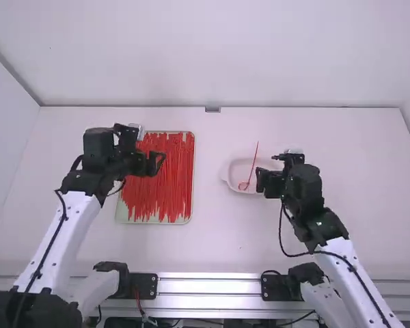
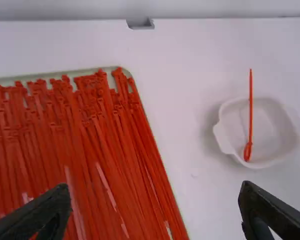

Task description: Fasten the cable tie

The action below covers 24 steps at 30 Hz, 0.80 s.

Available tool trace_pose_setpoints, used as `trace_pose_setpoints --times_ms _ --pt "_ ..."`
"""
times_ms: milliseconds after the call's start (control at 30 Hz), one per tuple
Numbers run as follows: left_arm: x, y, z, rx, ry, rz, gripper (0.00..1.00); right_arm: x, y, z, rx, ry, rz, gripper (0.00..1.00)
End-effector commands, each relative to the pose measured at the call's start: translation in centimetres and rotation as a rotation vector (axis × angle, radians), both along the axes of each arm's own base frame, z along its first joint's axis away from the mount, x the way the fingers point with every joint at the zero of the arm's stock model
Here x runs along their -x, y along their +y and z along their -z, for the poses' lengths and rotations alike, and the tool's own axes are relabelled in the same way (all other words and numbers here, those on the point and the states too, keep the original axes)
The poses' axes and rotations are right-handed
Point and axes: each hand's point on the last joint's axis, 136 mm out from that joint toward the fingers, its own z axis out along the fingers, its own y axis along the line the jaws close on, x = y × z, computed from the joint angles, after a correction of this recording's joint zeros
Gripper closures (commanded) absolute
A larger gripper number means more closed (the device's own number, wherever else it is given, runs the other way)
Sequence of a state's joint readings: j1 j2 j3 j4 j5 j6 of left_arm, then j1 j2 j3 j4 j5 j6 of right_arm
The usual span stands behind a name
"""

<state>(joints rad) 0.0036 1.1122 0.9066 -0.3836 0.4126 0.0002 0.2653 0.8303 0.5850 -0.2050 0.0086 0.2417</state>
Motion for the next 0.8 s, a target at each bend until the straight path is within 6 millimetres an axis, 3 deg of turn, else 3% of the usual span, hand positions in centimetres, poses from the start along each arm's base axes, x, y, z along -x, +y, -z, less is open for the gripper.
trace_pose_setpoints --times_ms 0,233,333,533,767 --pt "0.5 0.9 0.0 -0.040 -0.036 -0.047 0.17 0.3 -1.3 0.4 0.051 -0.043 -0.001 0.18" --pt "1.2 3.3 -0.4 -0.118 -0.178 -0.168 0.31 0.6 -6.1 0.0 0.173 -0.222 0.092 0.34" --pt "1.6 4.4 -0.6 -0.148 -0.242 -0.227 0.38 1.4 -7.8 1.3 0.185 -0.231 0.150 0.41" --pt "2.9 6.8 -1.0 -0.199 -0.387 -0.361 0.53 3.2 -7.8 4.8 0.185 -0.231 0.150 0.56" --pt "5.3 6.8 2.3 -0.199 -0.387 -0.361 0.69 4.4 -7.8 8.4 0.185 -0.231 0.150 0.70"
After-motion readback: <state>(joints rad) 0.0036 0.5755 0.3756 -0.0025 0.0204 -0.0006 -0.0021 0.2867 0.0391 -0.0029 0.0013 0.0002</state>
